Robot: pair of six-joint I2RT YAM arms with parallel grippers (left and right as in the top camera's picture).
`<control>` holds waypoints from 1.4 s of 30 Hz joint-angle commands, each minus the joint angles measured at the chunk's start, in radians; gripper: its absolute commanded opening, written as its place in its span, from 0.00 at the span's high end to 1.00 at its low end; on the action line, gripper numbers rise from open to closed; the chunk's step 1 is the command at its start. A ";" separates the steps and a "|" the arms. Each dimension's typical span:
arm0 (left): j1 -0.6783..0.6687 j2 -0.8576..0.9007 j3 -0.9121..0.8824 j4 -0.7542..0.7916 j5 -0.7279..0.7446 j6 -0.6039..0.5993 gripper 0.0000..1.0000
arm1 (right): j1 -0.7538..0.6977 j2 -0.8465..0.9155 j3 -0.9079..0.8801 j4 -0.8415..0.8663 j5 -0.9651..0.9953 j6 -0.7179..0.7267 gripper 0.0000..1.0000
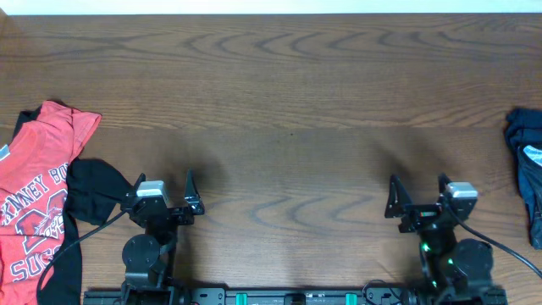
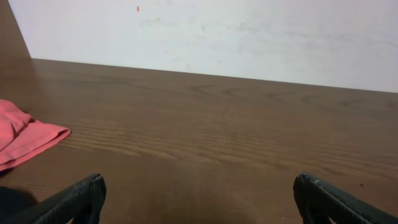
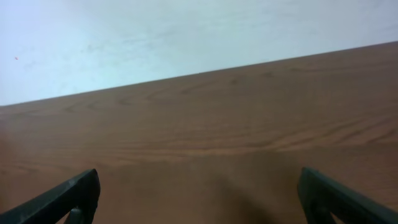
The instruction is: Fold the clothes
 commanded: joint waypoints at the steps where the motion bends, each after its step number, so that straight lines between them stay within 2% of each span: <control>1: 0.002 -0.004 -0.032 -0.012 -0.008 0.010 0.02 | 0.009 -0.009 -0.077 0.055 -0.003 -0.017 0.01; 9: 0.002 -0.004 -0.032 -0.012 -0.008 0.010 0.02 | 0.009 -0.010 -0.115 0.108 -0.034 -0.152 0.01; 42: 0.002 -0.004 -0.032 -0.012 -0.008 0.010 0.02 | 0.013 -0.009 -0.115 0.109 -0.033 -0.152 0.01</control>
